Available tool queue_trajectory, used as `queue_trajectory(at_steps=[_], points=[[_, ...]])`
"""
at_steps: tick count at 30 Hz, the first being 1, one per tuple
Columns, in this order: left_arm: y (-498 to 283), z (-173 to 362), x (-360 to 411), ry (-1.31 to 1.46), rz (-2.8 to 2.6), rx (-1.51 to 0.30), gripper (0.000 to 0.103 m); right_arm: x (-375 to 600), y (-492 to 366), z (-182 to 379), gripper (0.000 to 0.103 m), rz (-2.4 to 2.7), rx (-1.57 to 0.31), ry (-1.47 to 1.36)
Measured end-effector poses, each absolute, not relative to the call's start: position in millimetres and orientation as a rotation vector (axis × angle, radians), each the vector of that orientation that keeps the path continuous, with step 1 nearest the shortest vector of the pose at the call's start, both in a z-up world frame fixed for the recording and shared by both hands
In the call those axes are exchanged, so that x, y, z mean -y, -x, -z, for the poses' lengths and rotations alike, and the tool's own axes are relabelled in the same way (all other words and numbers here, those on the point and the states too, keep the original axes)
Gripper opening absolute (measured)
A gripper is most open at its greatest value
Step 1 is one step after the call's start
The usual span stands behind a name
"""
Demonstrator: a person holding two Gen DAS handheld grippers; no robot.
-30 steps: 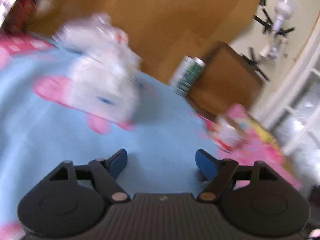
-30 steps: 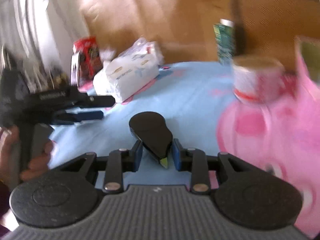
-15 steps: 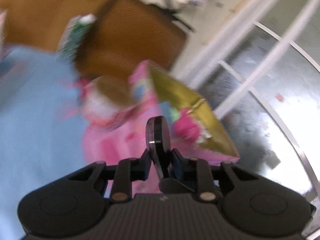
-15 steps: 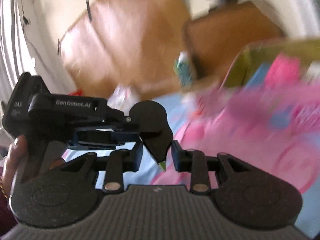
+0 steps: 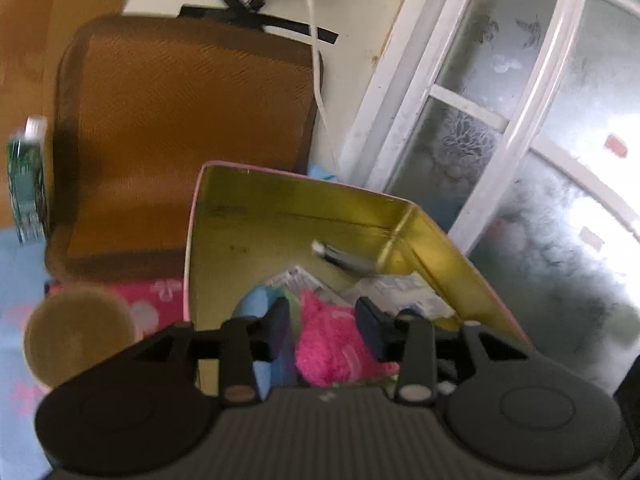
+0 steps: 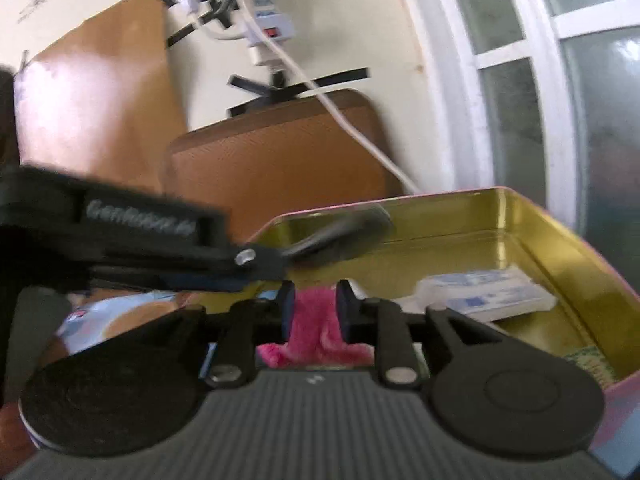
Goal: Organize soft objects
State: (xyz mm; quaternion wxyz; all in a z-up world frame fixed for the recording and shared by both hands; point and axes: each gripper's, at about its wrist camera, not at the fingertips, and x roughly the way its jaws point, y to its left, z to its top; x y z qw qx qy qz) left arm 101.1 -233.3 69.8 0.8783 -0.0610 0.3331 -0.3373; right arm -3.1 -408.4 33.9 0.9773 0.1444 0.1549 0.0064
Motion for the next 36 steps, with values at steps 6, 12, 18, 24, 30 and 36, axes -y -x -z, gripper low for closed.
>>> queue_trajectory(at_steps=[6,12,18,24,30,36], points=[[-78,-61,195,0.068,0.637,-0.669,0.038,403,43,-32,0.026,-0.025,-0.24,-0.366],[-29,-69,168,-0.033,0.617,-0.579,0.044,394,77,-35,0.026,-0.025,-0.218,-0.406],[4,-72,147,-0.106,0.515,-0.57,0.071,379,97,-44,0.027,-0.005,-0.221,-0.409],[34,-76,129,-0.172,0.412,-0.506,0.103,374,111,-51,0.038,-0.006,-0.273,-0.485],[47,-70,109,-0.151,0.355,-0.513,0.103,365,120,-54,0.049,-0.007,-0.305,-0.511],[54,-61,89,-0.13,0.356,-0.508,0.103,344,125,-56,0.052,-0.012,-0.326,-0.497]])
